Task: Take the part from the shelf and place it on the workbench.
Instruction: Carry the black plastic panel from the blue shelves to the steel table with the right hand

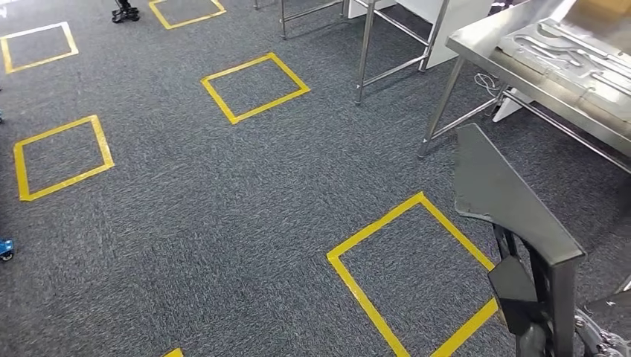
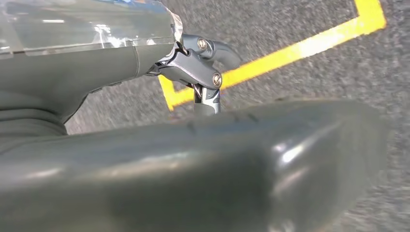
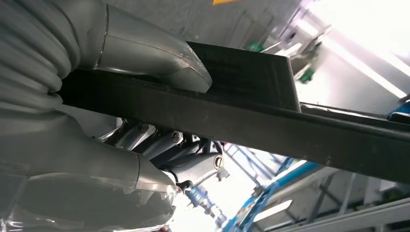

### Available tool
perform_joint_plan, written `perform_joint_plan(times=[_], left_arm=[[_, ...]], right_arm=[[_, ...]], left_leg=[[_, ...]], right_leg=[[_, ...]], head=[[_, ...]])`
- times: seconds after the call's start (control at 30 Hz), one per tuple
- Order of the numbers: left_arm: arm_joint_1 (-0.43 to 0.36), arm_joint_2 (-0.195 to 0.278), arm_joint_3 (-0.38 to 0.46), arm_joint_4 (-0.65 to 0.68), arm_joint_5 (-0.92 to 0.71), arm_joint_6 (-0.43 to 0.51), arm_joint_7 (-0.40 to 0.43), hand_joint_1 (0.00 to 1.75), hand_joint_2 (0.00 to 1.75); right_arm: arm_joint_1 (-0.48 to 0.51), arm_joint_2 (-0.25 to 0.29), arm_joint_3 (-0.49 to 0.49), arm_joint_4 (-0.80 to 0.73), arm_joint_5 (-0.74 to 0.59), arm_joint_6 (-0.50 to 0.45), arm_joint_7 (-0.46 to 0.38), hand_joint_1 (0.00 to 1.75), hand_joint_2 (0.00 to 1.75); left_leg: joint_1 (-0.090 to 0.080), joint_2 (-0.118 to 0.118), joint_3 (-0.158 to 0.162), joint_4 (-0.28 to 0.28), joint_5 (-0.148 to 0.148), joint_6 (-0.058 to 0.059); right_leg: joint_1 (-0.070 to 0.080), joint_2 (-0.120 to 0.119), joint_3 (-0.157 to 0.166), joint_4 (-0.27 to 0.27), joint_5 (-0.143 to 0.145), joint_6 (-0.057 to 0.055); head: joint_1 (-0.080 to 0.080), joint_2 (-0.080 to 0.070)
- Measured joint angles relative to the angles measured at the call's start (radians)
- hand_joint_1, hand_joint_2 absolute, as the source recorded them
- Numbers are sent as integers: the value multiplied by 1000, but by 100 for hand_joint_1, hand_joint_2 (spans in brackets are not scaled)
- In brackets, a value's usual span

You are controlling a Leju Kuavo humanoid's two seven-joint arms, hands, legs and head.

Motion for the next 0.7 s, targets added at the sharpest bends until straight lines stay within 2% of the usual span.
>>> perform_joint_plan(times=[0.03,0.07,0.1,0.13,0.17,0.23,0.27,0.3,0.33,0.37,0.4,0.47,0.5,0.53,0.57,0.6,0.63,0.7], left_arm=[[-6,6,13,3,15,-9,4,0,0],[-12,10,25,6,26,-16,5,0,0],[-19,15,36,8,34,-20,6,0,0],[-25,19,43,10,38,-21,6,0,0],[-28,22,48,12,39,-19,5,0,0],[-31,29,53,16,37,-12,2,0,0],[-31,31,55,18,33,-7,2,0,0],[-31,33,55,20,28,-1,1,0,0],[-32,35,56,22,21,5,1,0,0],[-33,35,56,25,14,11,0,0,0],[-35,36,56,28,9,16,0,0,0],[-37,36,56,33,4,21,-4,0,0],[-37,37,56,35,3,22,-7,0,0],[-38,38,55,37,2,22,-10,0,0],[-40,38,55,39,1,23,-14,0,0],[-43,39,54,41,-2,22,-18,0,0],[-45,40,53,43,-6,22,-22,0,0],[-48,42,51,46,-12,20,-30,0,0]], right_arm=[[-2,5,-2,-2,7,1,4,175,175],[-3,9,-4,-4,13,1,8,175,175],[-3,13,-5,-6,19,-1,10,175,175],[-4,17,-7,-8,23,-3,12,175,175],[-7,19,-8,-9,27,-7,12,175,175],[-17,21,-8,-10,30,-14,13,175,175],[-20,22,-9,-10,31,-18,13,175,175],[-21,22,-9,-10,32,-20,14,175,175],[-21,23,-9,-9,33,-23,14,175,175],[-21,23,-9,-9,33,-25,15,175,175],[-22,23,-9,-8,34,-27,16,175,175],[-26,23,-8,-8,35,-30,17,175,175],[-28,23,-8,-9,36,-32,18,175,175],[-31,23,-8,-9,37,-33,19,175,175],[-32,23,-8,-9,39,-35,21,175,175],[-31,23,-7,-9,42,-36,23,175,175],[-31,23,-7,-10,45,-36,26,175,175],[-36,23,-5,-11,51,-35,30,175,175]], left_leg=[[-1,-9,3,-11,-3,4],[-1,-1,5,-15,-1,8],[-1,11,6,-19,2,15],[0,23,9,-25,6,23],[2,36,11,-31,10,29],[1,62,13,-36,11,35],[0,76,13,-36,10,36],[0,90,14,-36,8,35],[-1,103,15,-36,6,34],[-1,116,18,-35,3,33],[-1,128,22,-35,0,30],[-3,149,31,-35,-8,22],[-5,158,34,-34,-11,17],[-7,168,37,-34,-14,12],[-8,178,39,-34,-17,7],[-8,186,42,-35,-20,2],[-7,178,43,-29,-27,-3],[-4,131,20,33,-67,-10]], right_leg=[[-1,11,-5,2,1,6],[-3,23,-10,2,3,14],[-5,23,-12,3,4,20],[-4,6,-18,13,-3,25],[-3,-22,-31,40,-20,30],[-4,-83,-84,147,-78,38],[-7,-95,-116,211,-105,42],[-10,-101,-139,255,-117,45],[-12,-105,-145,267,-111,47],[-12,-110,-132,241,-87,47],[-11,-123,-101,181,-52,45],[-3,-168,-31,49,-3,34],[3,-183,-12,12,7,26],[8,-187,-8,-2,5,20],[11,-175,-10,-3,5,14],[7,-162,-9,-6,7,7],[4,-151,-7,-11,9,2],[-3,-130,-1,-20,14,-9]], head=[[0,0],[0,0],[0,0],[0,0],[0,0],[0,0],[0,0],[0,0],[0,0],[0,0],[0,0],[0,0],[0,0],[0,0],[0,0],[0,0],[0,0],[0,0]])
